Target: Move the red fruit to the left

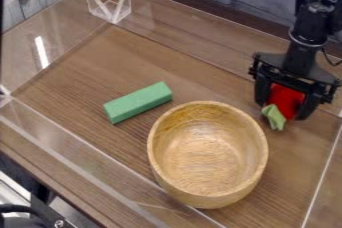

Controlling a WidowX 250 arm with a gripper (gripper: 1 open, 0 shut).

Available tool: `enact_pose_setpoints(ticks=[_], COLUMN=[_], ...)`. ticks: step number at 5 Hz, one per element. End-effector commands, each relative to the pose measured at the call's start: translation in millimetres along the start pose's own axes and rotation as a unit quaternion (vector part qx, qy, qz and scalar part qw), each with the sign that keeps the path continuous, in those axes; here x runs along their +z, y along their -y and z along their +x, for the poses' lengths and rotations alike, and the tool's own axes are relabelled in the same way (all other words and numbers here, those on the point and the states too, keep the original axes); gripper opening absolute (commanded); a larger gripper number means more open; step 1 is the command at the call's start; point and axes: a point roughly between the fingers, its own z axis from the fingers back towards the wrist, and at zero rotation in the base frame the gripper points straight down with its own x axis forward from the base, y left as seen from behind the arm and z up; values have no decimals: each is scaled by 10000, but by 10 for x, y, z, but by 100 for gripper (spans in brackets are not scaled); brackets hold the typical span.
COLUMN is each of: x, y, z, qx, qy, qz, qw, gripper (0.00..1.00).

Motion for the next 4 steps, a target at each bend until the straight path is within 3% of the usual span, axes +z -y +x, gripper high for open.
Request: enact_pose_setpoints(ticks=[1,2,3,4], x=[334,441,694,970], y=[36,-10,-123,-411], z=[133,119,109,90], qx=[-9,-19,3,162], qy=[535,607,794,977], qz=[-158,-236,-365,-466], qw=[9984,9979,9962,9940], gripper=[100,0,0,0])
